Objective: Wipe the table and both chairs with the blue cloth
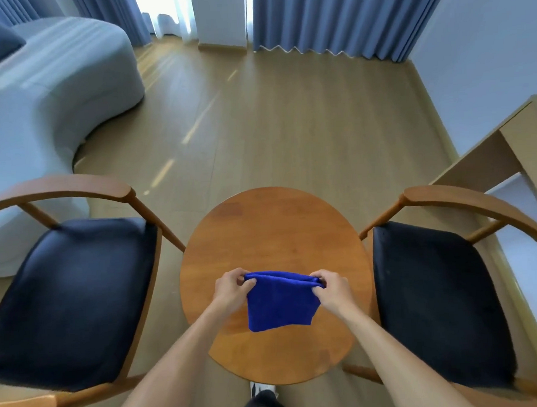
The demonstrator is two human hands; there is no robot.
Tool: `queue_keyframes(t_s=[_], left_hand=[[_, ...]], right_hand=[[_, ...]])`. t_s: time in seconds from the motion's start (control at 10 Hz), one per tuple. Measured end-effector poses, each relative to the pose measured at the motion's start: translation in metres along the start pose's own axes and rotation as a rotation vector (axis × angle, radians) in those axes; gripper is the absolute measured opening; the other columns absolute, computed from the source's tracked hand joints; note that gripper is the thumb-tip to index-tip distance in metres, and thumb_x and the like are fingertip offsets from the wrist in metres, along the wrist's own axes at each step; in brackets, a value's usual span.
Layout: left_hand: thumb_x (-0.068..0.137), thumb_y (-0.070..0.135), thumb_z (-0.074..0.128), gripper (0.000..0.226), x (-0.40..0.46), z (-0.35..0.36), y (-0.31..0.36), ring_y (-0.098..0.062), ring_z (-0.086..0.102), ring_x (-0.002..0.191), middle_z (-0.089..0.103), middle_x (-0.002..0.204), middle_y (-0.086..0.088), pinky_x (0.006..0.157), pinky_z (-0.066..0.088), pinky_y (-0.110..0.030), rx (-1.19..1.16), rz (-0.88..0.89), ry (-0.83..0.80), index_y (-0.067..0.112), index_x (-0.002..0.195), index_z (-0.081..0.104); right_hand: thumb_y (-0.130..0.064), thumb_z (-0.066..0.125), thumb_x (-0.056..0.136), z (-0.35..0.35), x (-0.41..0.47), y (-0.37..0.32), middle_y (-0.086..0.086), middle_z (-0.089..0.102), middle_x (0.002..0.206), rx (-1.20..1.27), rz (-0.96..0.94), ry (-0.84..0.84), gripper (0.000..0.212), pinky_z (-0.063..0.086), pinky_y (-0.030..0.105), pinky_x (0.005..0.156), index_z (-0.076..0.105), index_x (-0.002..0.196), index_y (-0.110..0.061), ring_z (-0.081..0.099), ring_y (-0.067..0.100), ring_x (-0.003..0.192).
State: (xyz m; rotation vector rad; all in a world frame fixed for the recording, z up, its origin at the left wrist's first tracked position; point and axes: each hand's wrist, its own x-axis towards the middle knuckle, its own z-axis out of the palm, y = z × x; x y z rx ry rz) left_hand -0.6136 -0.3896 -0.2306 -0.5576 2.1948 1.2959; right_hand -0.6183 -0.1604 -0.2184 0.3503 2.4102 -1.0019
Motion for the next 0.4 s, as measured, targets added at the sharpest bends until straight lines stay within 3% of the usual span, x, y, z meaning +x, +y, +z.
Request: queue_keyframes(t_s=[0.1,0.2,0.4], left_hand=[[0.094,0.022,0.054,0.035,0.029,0.004,0.005,-0.018,0.061,0.1,0.063,0.113,-0.005,0.083,0.049,-0.029,-0.035,-0.064,0.118,0.015,0.129,0.05],[0.095,0.019,0.05,0.042,0.042,-0.001,0.013,-0.019,0.053,0.107,0.059,0.114,-0.004,0.086,0.04,-0.028,-0.022,-0.103,0.201,0.009,0.135,0.043],[0.094,0.016,0.048,0.039,0.037,-0.013,0.014,-0.023,0.053,0.115,0.058,0.125,-0.009,0.091,0.044,-0.033,0.023,-0.114,0.216,0.009,0.132,0.046]], right_hand=[[-0.002,0.048,0.089,0.005,0.037,-0.003,0.005,0.065,0.117,0.012,0.026,0.039,0.037,0.047,0.026,0.089,0.06,0.123,-0.013,0.059,0.02,0.11],[-0.004,0.05,0.091,0.0,0.058,-0.011,0.008,0.06,0.127,0.011,0.034,0.071,0.04,0.042,0.027,0.095,0.055,0.13,-0.009,0.056,0.02,0.116],[-0.005,0.05,0.094,-0.013,0.052,-0.017,0.009,0.06,0.127,-0.001,0.026,0.105,0.035,0.042,0.026,0.093,0.055,0.128,-0.007,0.056,0.021,0.116]])
